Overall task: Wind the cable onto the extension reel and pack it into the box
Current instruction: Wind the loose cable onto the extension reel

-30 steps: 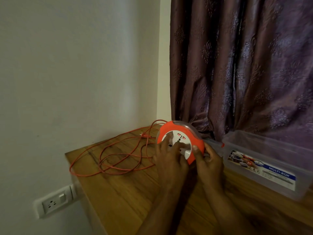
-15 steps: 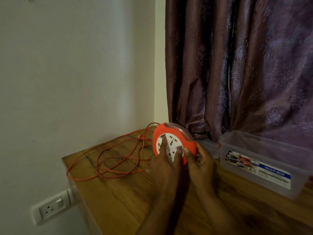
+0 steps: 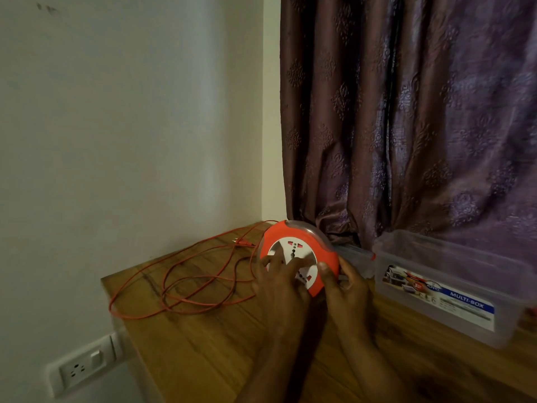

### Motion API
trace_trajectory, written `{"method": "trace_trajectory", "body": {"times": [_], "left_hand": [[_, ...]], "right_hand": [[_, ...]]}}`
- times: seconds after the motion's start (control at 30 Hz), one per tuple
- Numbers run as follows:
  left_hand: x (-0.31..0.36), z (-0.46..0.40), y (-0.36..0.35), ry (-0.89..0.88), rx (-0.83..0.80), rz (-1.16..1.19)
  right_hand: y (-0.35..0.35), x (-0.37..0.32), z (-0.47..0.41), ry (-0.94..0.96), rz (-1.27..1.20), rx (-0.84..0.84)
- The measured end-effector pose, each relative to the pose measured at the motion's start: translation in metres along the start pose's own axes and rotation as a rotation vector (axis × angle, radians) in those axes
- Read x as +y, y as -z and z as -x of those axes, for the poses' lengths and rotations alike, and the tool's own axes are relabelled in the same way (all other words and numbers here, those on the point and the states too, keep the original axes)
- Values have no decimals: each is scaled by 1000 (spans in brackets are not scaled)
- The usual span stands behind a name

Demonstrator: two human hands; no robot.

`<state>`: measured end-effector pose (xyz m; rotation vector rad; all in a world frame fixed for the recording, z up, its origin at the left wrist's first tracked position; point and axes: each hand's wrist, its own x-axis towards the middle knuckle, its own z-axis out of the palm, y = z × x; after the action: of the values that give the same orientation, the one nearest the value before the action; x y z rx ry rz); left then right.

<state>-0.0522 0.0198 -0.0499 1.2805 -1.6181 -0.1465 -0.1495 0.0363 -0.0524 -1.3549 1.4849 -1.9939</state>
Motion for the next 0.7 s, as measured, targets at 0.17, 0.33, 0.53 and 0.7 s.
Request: {"method": "trace_trajectory", "body": {"times": [0.17, 0.33, 0.53, 0.7], "left_hand": [[3, 1, 2, -64, 89, 86], [-1, 2, 7, 98, 196, 181], [1, 5, 5, 142, -51, 148], [-2, 3, 10, 206, -25, 252]], "right_hand": [[0, 0, -3, 0, -3, -4], [4, -4, -7, 0, -36, 39], [1, -6, -3, 16, -38, 36], [-4, -5, 1, 34, -23, -1]]}}
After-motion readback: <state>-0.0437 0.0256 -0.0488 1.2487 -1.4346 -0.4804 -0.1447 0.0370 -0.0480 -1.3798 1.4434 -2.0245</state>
